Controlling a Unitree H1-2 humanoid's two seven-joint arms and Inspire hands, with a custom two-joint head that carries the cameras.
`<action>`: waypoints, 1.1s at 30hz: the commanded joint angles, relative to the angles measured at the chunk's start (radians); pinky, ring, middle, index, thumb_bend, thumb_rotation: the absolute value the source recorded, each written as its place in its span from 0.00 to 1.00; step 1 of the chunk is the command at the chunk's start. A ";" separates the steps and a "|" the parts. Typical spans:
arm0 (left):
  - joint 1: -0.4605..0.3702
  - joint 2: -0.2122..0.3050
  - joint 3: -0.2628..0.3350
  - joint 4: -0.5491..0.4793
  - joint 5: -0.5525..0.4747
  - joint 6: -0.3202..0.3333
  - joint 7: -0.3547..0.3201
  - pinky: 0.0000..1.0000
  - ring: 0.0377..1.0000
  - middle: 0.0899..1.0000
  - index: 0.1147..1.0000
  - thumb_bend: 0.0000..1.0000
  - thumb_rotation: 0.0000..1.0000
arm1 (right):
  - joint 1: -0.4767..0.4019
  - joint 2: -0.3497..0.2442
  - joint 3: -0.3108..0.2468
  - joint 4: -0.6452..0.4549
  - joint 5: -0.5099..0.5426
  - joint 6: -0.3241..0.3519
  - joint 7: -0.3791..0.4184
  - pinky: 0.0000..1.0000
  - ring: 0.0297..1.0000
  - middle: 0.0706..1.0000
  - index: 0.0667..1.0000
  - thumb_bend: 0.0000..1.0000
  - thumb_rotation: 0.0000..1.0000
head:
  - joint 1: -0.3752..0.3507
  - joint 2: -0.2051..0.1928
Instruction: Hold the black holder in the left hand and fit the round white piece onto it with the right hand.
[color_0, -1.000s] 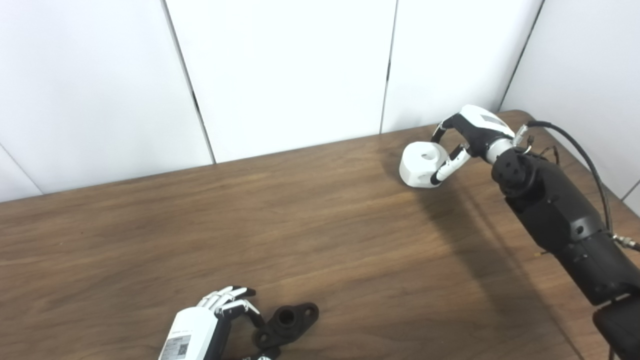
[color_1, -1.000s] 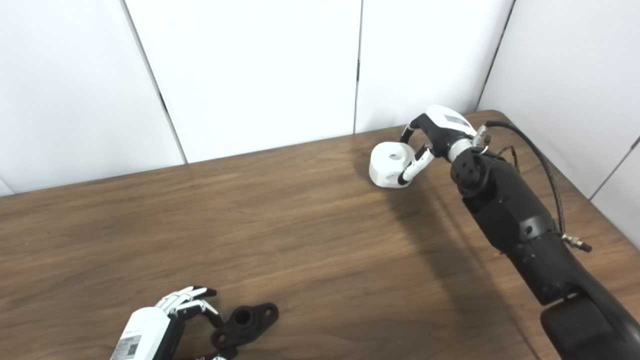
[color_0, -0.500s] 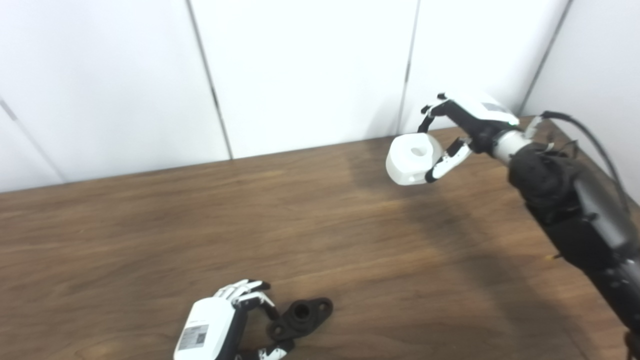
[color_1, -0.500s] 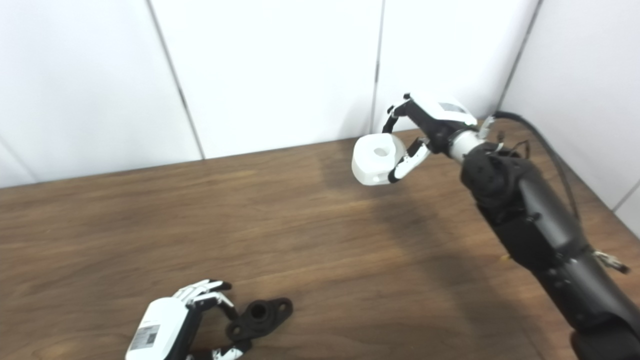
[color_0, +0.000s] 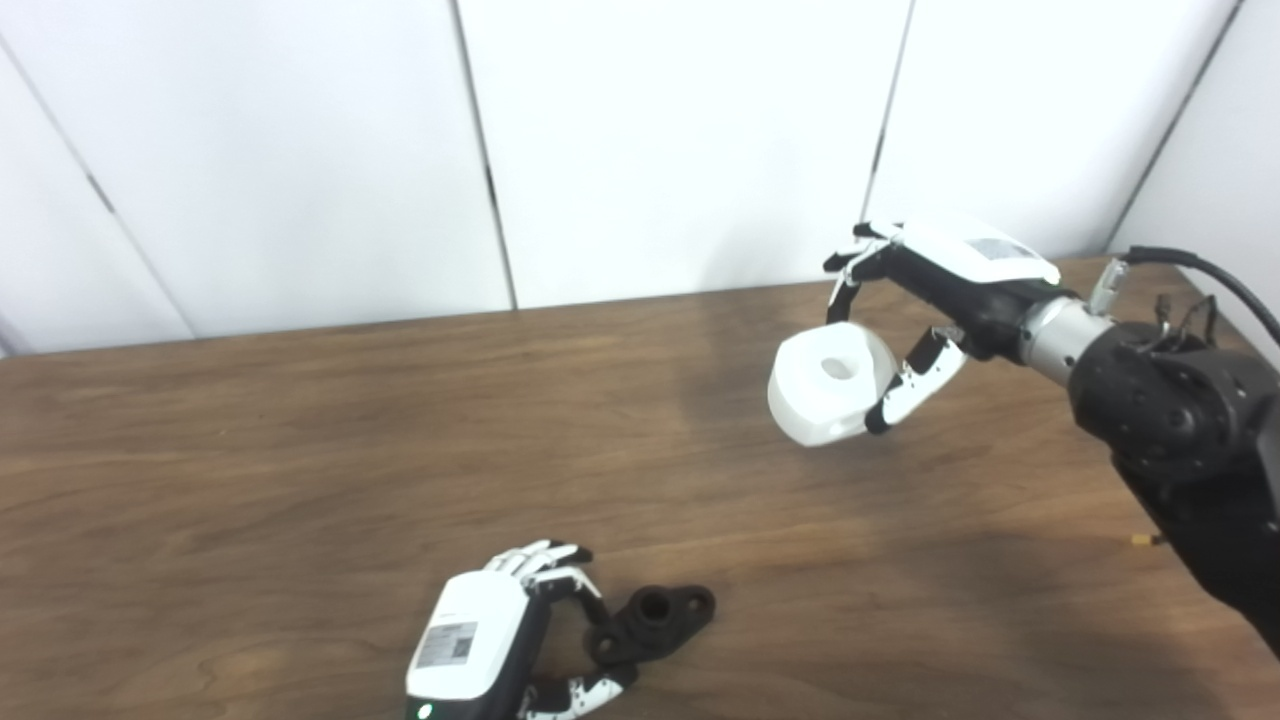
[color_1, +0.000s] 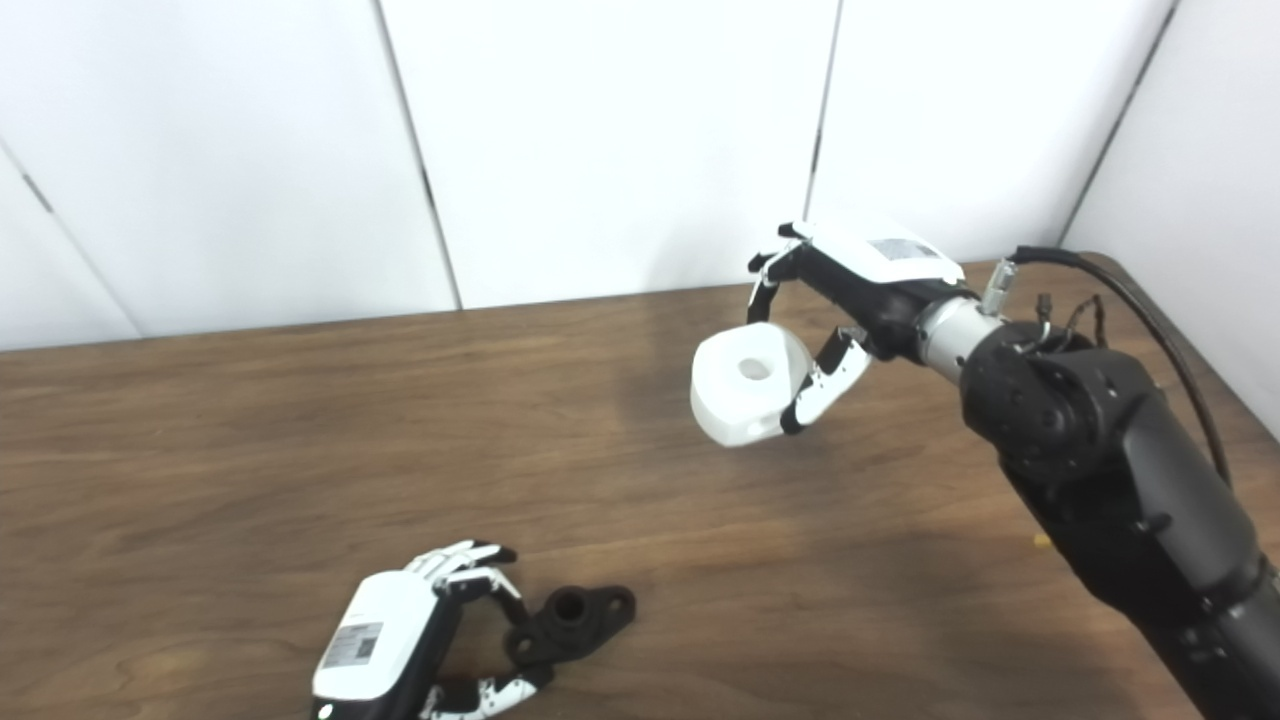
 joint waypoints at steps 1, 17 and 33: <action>0.009 0.001 -0.026 0.041 0.030 0.021 -0.055 0.84 0.85 0.79 0.42 0.52 0.05 | -0.043 0.002 -0.020 -0.051 0.010 0.005 0.010 1.00 0.98 0.85 0.45 0.53 0.14 | 0.000 0.006; -0.012 -0.001 -0.038 0.043 0.026 0.037 -0.057 0.86 0.86 0.80 0.42 0.52 0.05 | 0.014 0.099 0.019 -0.174 -0.031 0.003 0.108 1.00 0.99 0.85 0.45 0.53 0.14 | 0.001 0.062; -0.023 -0.006 -0.037 0.035 0.022 0.043 -0.064 0.85 0.86 0.79 0.42 0.52 0.05 | 0.066 0.261 0.005 -0.242 -0.125 0.007 0.195 1.00 0.97 0.83 0.44 0.53 0.14 | 0.004 0.098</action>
